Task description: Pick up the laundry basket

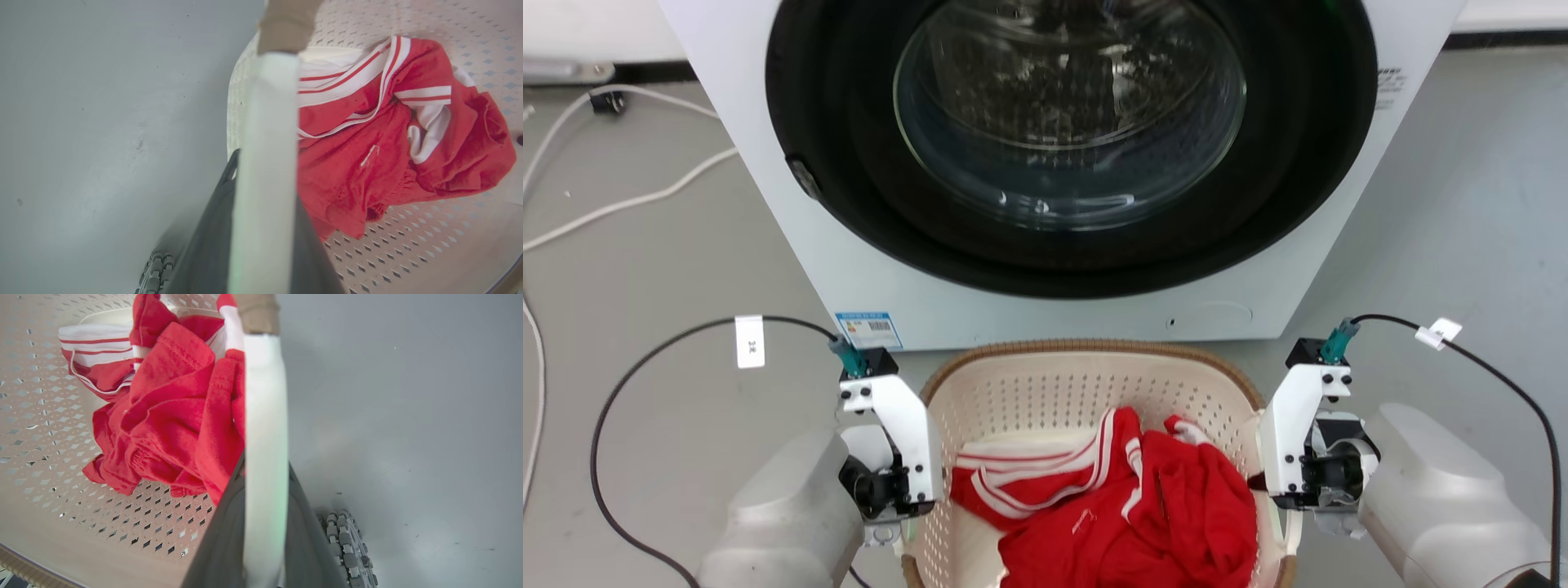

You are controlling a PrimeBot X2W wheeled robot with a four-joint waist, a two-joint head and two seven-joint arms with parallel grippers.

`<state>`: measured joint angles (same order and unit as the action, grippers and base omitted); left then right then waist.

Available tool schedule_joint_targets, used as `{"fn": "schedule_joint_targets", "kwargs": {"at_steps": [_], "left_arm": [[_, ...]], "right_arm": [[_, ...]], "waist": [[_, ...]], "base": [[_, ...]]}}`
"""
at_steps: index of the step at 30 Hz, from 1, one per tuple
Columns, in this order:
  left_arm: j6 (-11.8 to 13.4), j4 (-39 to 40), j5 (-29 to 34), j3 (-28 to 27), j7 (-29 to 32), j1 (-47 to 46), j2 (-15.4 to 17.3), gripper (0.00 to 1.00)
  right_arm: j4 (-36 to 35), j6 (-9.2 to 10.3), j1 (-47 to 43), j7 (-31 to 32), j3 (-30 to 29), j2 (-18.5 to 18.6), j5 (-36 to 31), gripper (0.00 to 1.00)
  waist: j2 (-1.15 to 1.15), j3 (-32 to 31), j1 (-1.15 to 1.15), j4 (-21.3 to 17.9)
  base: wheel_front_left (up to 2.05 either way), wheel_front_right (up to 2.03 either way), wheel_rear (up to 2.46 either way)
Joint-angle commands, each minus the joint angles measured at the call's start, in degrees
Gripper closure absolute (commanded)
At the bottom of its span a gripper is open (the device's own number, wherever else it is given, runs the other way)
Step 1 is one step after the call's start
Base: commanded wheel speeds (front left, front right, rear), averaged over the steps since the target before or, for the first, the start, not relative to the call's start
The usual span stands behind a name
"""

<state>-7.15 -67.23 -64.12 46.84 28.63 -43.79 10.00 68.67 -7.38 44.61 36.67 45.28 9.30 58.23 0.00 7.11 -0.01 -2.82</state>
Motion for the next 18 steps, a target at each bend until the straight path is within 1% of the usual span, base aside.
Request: {"fn": "schedule_joint_targets", "kwargs": {"at_steps": [1, 8, 18], "left_arm": [[-0.6, 0.2, -1.0, -0.1, 0.7, 0.4, -0.5, 1.00], [-0.6, -0.4, -2.3, 0.6, 3.3, 2.4, -0.9, 1.00], [-0.6, -0.4, -4.3, 0.7, 3.7, 5.2, -2.4, 1.00]], "right_arm": [[0.6, -0.20, -1.0, 1.1, -0.1, -0.7, 0.7, 1.00], [2.7, -0.20, -1.6, 3.8, -0.2, -1.5, 1.5, 1.00], [4.0, -0.20, -2.1, 6.6, -0.2, -2.8, 1.8, 1.00]], "waist": [[0.00, -2.5, 0.01, 0.1], [0.00, -6.0, 0.01, 0.1], [0.00, -8.3, 0.01, -0.2]], "base": [[0.00, 0.00, 0.00], [0.00, 0.00, 0.00], [0.00, 0.00, 0.00]]}}
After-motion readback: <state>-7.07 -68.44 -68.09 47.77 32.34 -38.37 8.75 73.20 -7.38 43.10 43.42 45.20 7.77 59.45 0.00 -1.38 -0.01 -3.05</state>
